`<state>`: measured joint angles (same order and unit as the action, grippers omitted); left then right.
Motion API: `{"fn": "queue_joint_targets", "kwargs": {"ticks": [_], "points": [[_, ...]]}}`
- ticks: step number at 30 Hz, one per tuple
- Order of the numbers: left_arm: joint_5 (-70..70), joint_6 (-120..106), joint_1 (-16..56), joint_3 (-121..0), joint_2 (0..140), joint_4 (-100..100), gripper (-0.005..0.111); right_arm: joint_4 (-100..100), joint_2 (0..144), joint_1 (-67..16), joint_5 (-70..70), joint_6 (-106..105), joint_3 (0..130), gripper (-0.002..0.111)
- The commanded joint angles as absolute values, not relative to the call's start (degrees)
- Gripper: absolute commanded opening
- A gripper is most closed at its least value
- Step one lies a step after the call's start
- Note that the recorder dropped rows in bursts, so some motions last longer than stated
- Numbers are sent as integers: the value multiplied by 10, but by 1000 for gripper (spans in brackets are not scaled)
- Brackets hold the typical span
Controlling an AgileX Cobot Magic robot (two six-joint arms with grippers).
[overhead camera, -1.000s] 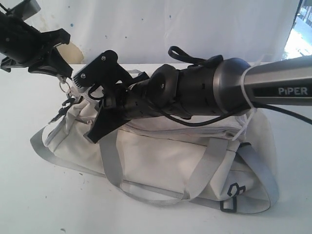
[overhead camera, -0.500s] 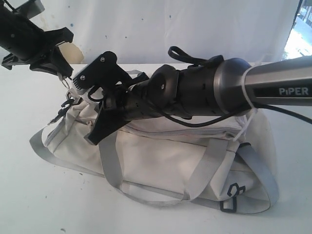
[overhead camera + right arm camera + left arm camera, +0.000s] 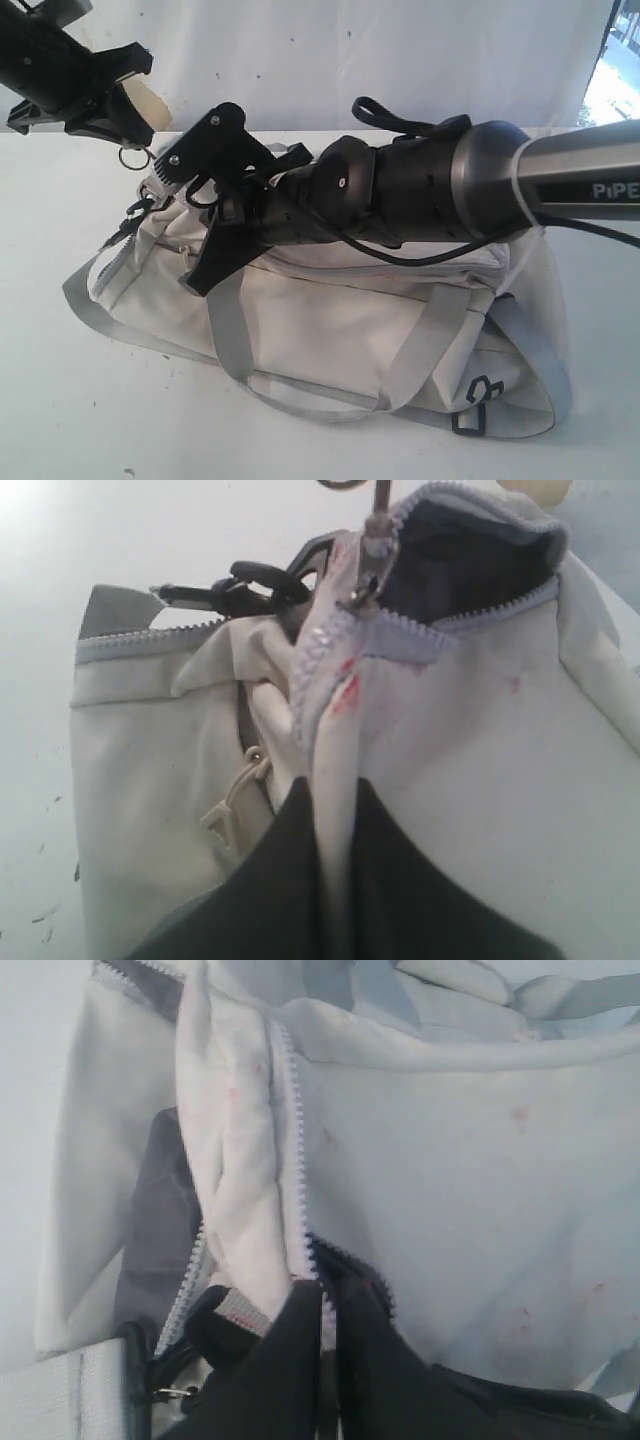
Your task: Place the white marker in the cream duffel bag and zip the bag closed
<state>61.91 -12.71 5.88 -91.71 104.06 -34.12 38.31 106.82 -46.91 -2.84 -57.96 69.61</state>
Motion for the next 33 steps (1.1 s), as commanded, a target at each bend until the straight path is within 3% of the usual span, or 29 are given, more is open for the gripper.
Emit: {"fn": "queue_joint_targets", "kwargs": {"ticks": [1, 4, 11, 14, 25, 27, 30, 33], "points": [[616, -187, 47, -927, 1034, -387, 0, 377, 1063, -469, -31, -576, 687, 0], [655, -194, 47, -927, 1034, -390, 0, 377, 1063, -469, -30, -559, 687, 8], [700, -216, 47, -927, 1034, -406, 0, 404, 1063, -469, -40, -386, 696, 49], [700, -232, 47, -927, 1034, -406, 0, 404, 1063, -469, -68, -360, 712, 57], [700, -297, 47, -927, 1003, -473, 0, 418, 1094, -469, -51, -286, 748, 57], [700, -294, 47, -927, 994, -460, 0, 418, 1098, -469, -71, -286, 748, 50], [700, -253, 47, -927, 993, -390, 0, 415, 1098, -469, -86, -286, 748, 25], [684, -242, 47, -927, 993, -376, 0, 413, 1098, -469, -117, -286, 748, 13]]}}
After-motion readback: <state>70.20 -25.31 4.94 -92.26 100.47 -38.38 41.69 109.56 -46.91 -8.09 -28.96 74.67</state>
